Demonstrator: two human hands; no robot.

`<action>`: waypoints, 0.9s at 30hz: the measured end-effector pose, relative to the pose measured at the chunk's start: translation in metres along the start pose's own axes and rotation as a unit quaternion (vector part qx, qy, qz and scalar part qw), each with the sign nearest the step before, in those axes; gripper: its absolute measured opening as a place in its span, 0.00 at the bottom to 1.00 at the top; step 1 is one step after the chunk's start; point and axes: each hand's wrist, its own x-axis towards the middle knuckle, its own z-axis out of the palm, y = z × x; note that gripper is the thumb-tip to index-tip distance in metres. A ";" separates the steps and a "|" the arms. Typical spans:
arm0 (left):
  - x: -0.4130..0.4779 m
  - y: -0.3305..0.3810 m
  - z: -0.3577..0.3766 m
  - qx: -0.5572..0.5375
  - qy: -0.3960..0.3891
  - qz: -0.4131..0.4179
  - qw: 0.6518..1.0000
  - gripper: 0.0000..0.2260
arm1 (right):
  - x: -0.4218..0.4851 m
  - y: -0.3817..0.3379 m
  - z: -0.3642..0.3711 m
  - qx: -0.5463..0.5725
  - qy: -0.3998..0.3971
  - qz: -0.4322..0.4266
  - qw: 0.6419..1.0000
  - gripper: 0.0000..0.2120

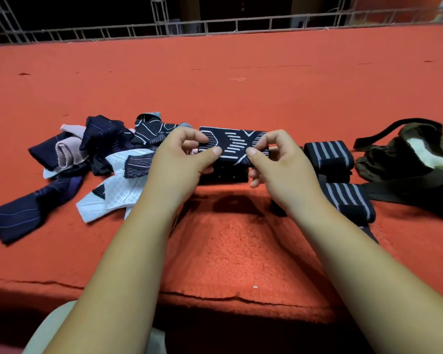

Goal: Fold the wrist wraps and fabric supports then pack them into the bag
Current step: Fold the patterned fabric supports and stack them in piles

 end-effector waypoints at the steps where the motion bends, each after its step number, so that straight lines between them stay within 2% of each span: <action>1: 0.005 0.002 -0.001 0.011 0.012 0.006 1.000 0.10 | 0.007 -0.002 0.004 0.003 0.001 0.003 1.000 0.04; 3: 0.020 0.005 -0.004 0.039 0.040 0.032 0.998 0.08 | 0.025 -0.006 0.013 0.004 0.000 0.011 1.000 0.03; 5: 0.038 0.003 -0.007 0.082 0.061 0.046 0.994 0.06 | 0.043 -0.011 0.022 -0.027 -0.007 0.012 1.000 0.08; 9: 0.068 -0.011 -0.010 0.124 0.068 0.017 0.990 0.10 | 0.064 -0.021 0.034 -0.094 -0.033 0.033 0.994 0.15; 13: 0.079 -0.024 -0.008 0.202 0.055 0.029 0.977 0.10 | 0.073 -0.016 0.044 -0.165 -0.029 0.042 0.985 0.21; 19: 0.079 -0.043 -0.002 0.266 0.022 0.030 0.963 0.11 | 0.074 0.012 0.045 -0.259 -0.013 0.045 0.965 0.16; 27: 0.066 -0.040 -0.008 0.250 0.021 0.049 0.967 0.13 | 0.068 0.018 0.038 -0.221 -0.025 0.032 0.974 0.13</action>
